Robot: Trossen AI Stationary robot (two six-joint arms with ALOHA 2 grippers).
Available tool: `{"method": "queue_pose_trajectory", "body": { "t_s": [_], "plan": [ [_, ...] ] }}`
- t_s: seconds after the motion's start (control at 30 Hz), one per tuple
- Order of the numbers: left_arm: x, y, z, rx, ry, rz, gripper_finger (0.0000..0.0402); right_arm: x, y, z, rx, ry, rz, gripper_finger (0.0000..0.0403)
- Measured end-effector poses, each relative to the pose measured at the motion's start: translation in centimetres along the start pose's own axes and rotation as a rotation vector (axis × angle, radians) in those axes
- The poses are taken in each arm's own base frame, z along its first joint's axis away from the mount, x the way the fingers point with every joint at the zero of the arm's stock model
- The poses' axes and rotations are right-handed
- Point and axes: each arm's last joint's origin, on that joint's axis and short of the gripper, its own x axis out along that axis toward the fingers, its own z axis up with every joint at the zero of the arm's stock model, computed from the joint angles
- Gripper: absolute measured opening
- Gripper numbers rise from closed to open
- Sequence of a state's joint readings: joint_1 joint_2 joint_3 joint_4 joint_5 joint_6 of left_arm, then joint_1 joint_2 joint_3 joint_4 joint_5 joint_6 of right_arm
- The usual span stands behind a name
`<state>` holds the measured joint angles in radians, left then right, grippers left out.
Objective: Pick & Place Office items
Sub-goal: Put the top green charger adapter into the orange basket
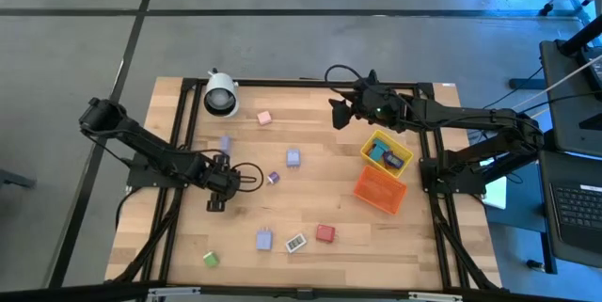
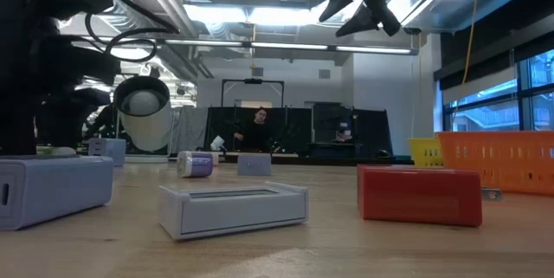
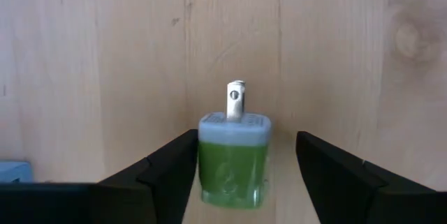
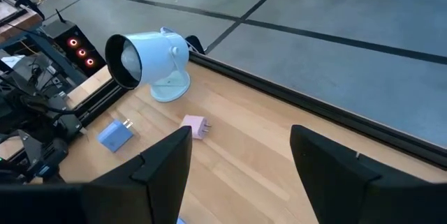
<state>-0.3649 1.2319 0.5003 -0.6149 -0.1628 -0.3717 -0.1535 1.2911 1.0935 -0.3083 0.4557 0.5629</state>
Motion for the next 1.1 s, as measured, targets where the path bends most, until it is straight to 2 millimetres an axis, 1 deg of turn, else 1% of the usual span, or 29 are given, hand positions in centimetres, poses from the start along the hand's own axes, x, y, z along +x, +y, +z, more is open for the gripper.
{"method": "queue_pose_trajectory", "body": {
  "t_s": [0.07,0.23,0.33,0.43,0.53,0.6,0.7,0.8,0.87,0.97,1.03,1.1],
  "plan": [
    [0.0,0.0,0.0,-0.001,-0.001,-0.008,0.0206,0.0,0.0,-0.1,-0.004,0.005,-0.003,0.0246],
    [-0.1,-0.1,0.2,-0.013,-0.019,-0.015,0.0127,0.0,0.0,-0.1,-0.005,0.005,-0.003,0.0246],
    [-0.3,-0.1,0.4,-0.026,-0.055,-0.029,0.0125,0.0,0.0,0.0,-0.004,0.005,-0.003,0.0246],
    [-0.8,-0.1,1.2,-0.062,-0.166,-0.039,0.0125,0.0,0.0,0.0,-0.004,0.005,-0.003,0.0246],
    [-1.9,0.3,2.7,-0.087,-0.364,-0.008,0.0125,0.0,0.0,0.0,-0.004,0.005,-0.003,0.0246],
    [-3.0,0.8,3.9,-0.087,-0.53,0.058,0.0131,0.0,0.0,0.0,-0.004,0.005,-0.003,0.0246],
    [-5.1,1.9,5.4,-0.081,-0.775,0.183,0.0137,0.0,0.0,0.0,-0.004,0.005,-0.002,0.0246],
    [-7.7,3.3,6.6,-0.116,-1.0,0.293,0.0136,0.0,0.0,0.0,0.003,0.006,0.0,0.0246],
    [-9.4,4.2,7.0,-0.144,-1.141,0.338,0.0136,0.0,0.1,0.0,0.027,0.007,0.015,0.0246],
    [-11.6,5.1,7.3,-0.143,-1.314,0.373,0.0136,0.0,0.4,0.3,0.071,0.007,0.092,0.0246],
    [-12.6,5.4,7.4,-0.116,-1.405,0.387,0.0136,-0.1,0.8,0.6,0.097,-0.011,0.152,0.0246],
    [-13.1,5.7,7.5,-0.063,-1.462,0.392,0.0136,-0.2,1.3,1.1,0.118,-0.042,0.22,0.0246]
  ]
}}
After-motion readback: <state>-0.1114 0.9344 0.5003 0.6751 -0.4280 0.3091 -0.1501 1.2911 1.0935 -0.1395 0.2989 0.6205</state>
